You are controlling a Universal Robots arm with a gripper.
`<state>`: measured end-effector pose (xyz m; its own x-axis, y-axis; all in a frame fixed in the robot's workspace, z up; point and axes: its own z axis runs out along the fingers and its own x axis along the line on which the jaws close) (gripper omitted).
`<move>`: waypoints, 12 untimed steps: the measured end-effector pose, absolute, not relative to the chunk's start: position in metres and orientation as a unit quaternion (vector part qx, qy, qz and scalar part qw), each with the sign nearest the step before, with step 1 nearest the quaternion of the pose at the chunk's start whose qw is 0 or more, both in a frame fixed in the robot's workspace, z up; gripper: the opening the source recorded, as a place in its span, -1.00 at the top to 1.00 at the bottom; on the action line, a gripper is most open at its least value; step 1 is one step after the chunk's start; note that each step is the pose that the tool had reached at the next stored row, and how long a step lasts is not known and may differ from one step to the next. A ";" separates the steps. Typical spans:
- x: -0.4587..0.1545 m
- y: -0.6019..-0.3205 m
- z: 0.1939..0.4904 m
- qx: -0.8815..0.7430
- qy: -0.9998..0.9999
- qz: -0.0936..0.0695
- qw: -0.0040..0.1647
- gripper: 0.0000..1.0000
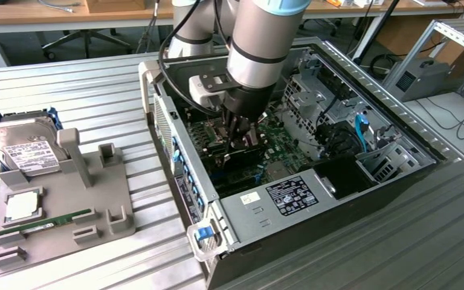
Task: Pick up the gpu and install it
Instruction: 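Press down on the gpu until it lock into place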
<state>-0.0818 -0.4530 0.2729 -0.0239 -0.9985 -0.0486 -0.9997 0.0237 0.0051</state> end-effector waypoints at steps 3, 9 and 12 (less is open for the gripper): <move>-0.083 -0.453 0.273 -0.698 0.715 0.020 0.016 0.79; -0.084 -0.453 0.273 -0.698 0.715 0.020 0.017 0.79; -0.088 -0.453 0.273 -0.698 0.715 0.021 0.020 0.79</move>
<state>-0.0879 -0.4532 0.2727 -0.0237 -0.9981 -0.0574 -0.9997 0.0236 0.0027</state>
